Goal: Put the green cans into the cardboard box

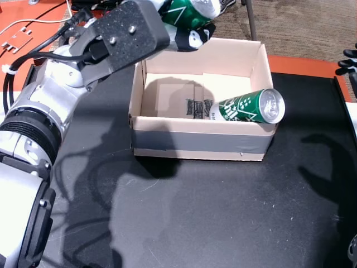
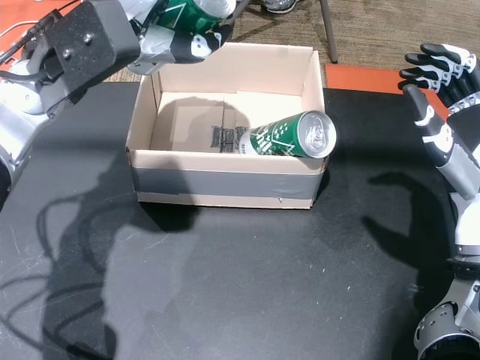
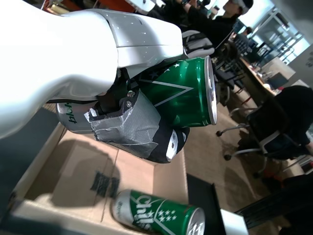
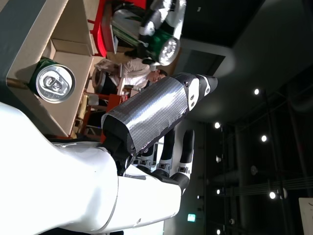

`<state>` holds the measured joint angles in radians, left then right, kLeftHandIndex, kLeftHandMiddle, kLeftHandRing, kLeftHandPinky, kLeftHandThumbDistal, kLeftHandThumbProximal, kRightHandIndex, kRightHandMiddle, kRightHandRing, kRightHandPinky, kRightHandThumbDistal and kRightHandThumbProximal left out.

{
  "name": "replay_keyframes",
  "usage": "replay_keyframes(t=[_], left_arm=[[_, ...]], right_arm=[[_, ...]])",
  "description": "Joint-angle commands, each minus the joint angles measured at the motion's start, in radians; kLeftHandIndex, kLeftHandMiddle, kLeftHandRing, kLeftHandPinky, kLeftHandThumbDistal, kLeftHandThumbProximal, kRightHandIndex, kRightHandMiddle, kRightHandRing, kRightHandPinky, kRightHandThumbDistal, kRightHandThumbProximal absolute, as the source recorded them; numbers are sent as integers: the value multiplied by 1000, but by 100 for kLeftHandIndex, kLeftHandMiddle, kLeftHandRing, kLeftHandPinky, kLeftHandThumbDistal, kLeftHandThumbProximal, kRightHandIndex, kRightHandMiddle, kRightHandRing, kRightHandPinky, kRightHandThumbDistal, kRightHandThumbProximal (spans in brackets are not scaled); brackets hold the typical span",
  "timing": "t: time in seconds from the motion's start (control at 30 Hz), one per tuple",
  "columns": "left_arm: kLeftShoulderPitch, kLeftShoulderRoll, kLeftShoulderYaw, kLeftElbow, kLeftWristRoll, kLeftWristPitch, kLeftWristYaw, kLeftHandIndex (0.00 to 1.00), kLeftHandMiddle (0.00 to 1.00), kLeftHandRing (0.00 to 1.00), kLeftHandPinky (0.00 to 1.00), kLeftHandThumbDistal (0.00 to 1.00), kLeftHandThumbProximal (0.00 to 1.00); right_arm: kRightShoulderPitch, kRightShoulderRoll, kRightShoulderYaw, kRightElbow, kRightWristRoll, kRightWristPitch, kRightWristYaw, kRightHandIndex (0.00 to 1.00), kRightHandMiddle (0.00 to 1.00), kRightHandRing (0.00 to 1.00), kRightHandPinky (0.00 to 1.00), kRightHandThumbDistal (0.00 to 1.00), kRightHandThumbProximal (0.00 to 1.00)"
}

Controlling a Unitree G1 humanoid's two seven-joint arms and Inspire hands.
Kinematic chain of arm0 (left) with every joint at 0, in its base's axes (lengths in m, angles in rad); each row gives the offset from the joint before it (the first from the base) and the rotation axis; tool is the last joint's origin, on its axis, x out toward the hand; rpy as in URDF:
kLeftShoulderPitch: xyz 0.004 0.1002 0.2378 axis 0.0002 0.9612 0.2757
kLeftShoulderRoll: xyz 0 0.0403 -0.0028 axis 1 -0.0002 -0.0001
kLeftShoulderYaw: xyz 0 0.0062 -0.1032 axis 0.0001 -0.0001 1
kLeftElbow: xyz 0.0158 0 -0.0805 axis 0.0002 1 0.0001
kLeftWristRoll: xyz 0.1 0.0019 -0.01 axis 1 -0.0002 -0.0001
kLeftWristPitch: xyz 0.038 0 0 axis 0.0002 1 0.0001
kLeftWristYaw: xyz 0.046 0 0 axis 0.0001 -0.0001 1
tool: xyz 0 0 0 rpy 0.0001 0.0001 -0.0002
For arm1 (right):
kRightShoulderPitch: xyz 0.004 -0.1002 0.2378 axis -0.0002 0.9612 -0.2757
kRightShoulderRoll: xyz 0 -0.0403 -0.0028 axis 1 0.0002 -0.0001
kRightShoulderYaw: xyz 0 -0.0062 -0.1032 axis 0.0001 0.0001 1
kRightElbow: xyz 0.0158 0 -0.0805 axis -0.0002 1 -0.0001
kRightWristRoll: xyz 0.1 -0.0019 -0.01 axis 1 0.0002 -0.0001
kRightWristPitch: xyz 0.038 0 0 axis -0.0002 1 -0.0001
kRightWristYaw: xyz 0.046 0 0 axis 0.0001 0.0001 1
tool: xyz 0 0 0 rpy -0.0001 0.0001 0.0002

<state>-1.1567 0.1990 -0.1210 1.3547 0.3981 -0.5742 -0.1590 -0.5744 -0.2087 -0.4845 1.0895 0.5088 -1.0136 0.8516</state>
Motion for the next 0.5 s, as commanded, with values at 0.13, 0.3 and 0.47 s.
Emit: replay_keyframes(t=[0.13, 0.3, 0.47], left_arm=[[11, -6, -32, 5, 28, -2, 43, 61, 55, 46, 47, 0, 0], [14, -10, -39, 6, 32, 1, 39, 61, 56, 47, 48, 0, 0], [18, -11, -54, 7, 50, -12, 56, 60, 58, 46, 47, 0, 0]], right_arm=[[10, 8, -5, -4, 1, -13, -1, 44, 46, 53, 56, 98, 35], [6, 9, -5, -2, 4, -9, 1, 44, 46, 52, 55, 99, 34], [7, 11, -3, -5, 3, -4, -2, 43, 46, 52, 55, 100, 33]])
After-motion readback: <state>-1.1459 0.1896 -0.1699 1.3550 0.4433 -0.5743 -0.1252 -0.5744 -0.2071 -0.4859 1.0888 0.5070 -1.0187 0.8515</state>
